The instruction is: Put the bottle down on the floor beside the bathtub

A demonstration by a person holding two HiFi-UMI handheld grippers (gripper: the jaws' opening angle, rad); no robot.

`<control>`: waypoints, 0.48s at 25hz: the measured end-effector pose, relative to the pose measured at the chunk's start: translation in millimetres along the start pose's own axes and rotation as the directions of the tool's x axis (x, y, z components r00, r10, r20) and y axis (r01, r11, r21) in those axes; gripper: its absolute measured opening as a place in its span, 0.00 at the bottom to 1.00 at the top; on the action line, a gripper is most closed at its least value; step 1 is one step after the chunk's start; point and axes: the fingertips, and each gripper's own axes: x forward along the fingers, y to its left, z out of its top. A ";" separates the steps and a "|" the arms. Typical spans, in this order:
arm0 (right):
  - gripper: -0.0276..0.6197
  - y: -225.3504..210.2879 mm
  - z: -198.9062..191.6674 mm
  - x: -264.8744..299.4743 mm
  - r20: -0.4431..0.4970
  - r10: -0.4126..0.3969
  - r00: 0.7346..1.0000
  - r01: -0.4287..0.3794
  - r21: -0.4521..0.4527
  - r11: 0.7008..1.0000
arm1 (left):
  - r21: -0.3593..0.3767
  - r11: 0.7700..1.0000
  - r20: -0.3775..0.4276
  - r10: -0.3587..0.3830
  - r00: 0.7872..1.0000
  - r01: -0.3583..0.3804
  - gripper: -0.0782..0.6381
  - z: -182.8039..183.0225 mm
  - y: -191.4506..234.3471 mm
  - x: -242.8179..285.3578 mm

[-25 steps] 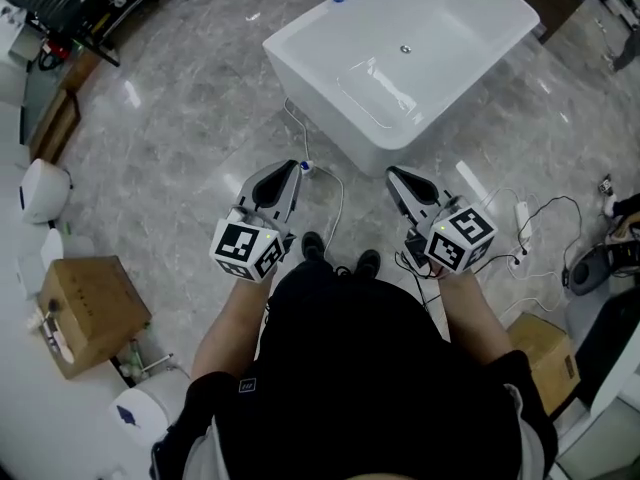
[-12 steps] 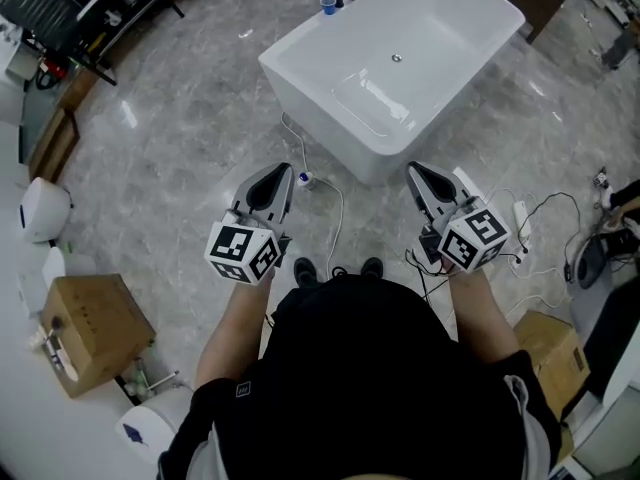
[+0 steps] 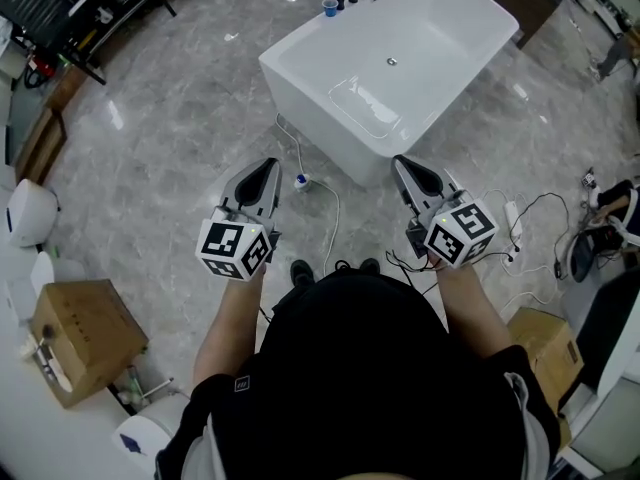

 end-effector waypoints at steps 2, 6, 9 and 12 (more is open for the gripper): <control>0.09 -0.2 1.1 1.6 0.001 -0.010 1.000 0.010 -0.004 1.000 | 0.010 1.000 0.007 0.004 1.000 -0.004 0.14 3.4 5.3 -1.0; 0.09 -3.3 2.9 1.0 0.003 -0.019 1.000 0.019 -0.022 1.000 | 0.031 0.999 0.025 0.005 1.000 -0.005 0.14 12.3 8.2 1.7; 0.09 -5.3 3.3 -0.7 0.000 -0.019 1.000 0.019 -0.038 0.999 | 0.047 0.999 0.031 0.005 1.000 -0.006 0.14 17.1 5.4 2.4; 0.09 -8.0 4.8 -1.9 0.001 -0.021 1.000 0.021 -0.045 0.999 | 0.053 0.999 0.027 0.004 1.000 -0.005 0.14 18.3 3.2 4.4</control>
